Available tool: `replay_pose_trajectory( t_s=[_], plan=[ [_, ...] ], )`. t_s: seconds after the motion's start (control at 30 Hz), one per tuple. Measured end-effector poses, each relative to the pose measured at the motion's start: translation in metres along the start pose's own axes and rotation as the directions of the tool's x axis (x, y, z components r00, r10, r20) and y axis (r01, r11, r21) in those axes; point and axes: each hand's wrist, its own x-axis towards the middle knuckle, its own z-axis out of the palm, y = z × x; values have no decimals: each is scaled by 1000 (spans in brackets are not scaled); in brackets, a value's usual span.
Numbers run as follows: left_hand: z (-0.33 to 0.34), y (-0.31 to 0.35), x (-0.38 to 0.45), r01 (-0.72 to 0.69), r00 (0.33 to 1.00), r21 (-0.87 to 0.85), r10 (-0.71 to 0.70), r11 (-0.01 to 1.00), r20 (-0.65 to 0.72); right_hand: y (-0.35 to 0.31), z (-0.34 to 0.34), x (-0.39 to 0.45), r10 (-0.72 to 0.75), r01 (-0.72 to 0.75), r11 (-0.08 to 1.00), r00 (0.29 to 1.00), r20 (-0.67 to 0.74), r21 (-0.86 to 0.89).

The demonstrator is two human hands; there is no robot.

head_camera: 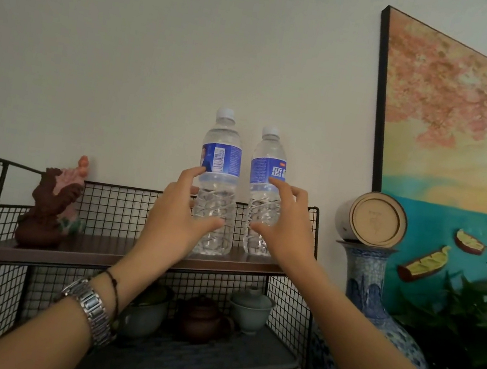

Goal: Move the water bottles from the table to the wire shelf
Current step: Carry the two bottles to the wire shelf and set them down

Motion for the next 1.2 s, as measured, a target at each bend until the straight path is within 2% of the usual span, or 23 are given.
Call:
replay_pose_trajectory(
  t_s=[0.23, 1.2],
  plan=[
    [-1, 0, -2, -18, 1000, -9, 18, 1000, 17, 0, 2, 6, 42, -41, 996, 999, 14, -79],
    [0, -2, -1, -9, 1000, -3, 9, 1000, 25, 1, 10, 14, 171, -156, 975, 982, 82, -158]
  ],
)
